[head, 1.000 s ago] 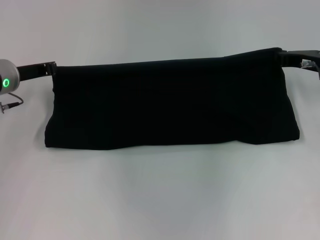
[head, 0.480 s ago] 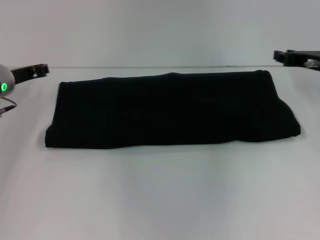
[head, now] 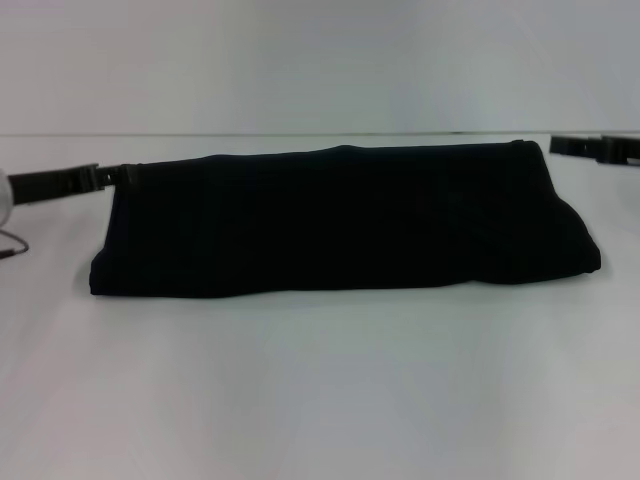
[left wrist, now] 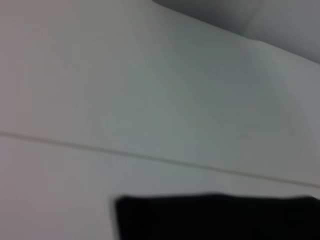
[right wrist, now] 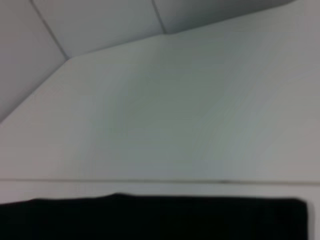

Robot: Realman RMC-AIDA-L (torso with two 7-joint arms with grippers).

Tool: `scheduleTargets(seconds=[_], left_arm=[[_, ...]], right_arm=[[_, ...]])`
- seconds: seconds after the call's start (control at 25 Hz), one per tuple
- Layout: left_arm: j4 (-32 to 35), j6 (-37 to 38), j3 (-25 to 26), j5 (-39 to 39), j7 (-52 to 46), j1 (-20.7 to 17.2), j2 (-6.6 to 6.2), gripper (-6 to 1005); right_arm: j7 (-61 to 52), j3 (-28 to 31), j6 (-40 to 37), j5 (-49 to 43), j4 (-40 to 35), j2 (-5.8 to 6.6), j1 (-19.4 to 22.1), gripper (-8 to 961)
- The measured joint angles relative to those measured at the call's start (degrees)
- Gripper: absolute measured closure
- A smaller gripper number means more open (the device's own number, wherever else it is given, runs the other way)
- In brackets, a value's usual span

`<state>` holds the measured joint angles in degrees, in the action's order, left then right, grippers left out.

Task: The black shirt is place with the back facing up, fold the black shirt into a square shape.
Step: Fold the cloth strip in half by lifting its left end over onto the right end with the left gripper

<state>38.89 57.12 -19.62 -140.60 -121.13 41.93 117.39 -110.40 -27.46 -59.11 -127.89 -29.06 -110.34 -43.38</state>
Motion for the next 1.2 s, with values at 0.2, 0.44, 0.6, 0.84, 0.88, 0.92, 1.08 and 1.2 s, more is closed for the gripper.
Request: scheduleTargets(seconds=[0.2, 0.44, 0.6, 0.84, 0.88, 0.92, 1.08, 1.2], left_arm=[[7.1, 12.0, 0.1, 0.1, -1.8, -4.9, 0.49, 192], [7.4, 15.2, 0.0, 0.1, -1.7, -7.5, 0.58, 123], [7.1, 16.1, -0.1, -0.3, -0.2, -8.3, 0.72, 125], [6.9, 17.5, -2.8, -0.6, 0.7, -8.9, 0.87, 134], [6.9, 17.7, -3.4, -0.6, 0.8, -8.9, 0.95, 138], [6.8, 17.7, -4.2, -0.7, 1.0, -8.9, 1.1, 142], [6.8, 16.9, -6.2, -0.7, 1.5, -9.0, 1.61, 157], [6.8, 15.3, -7.2, -0.7, 2.0, -9.0, 1.9, 168]], right_arm=[[-2.2, 0.6, -10.0, 0.3, -3.7, 0.54, 4.2, 239], [-2.1, 0.7, -12.9, 0.5, -4.3, 0.48, 7.0, 235], [-1.8, 0.6, -13.0, 0.5, -4.3, 0.25, 7.6, 240], [-1.8, 0.4, -12.7, 0.5, -4.3, 0.16, 7.6, 239], [-1.7, 0.4, -12.7, 0.5, -4.3, 0.14, 7.6, 239], [-1.7, 0.4, -12.7, 0.5, -4.3, 0.13, 7.6, 240], [-1.7, 0.3, -12.7, 0.3, -4.3, 0.12, 7.6, 240], [-1.6, 0.2, -12.7, 0.2, -4.3, 0.06, 7.6, 239]])
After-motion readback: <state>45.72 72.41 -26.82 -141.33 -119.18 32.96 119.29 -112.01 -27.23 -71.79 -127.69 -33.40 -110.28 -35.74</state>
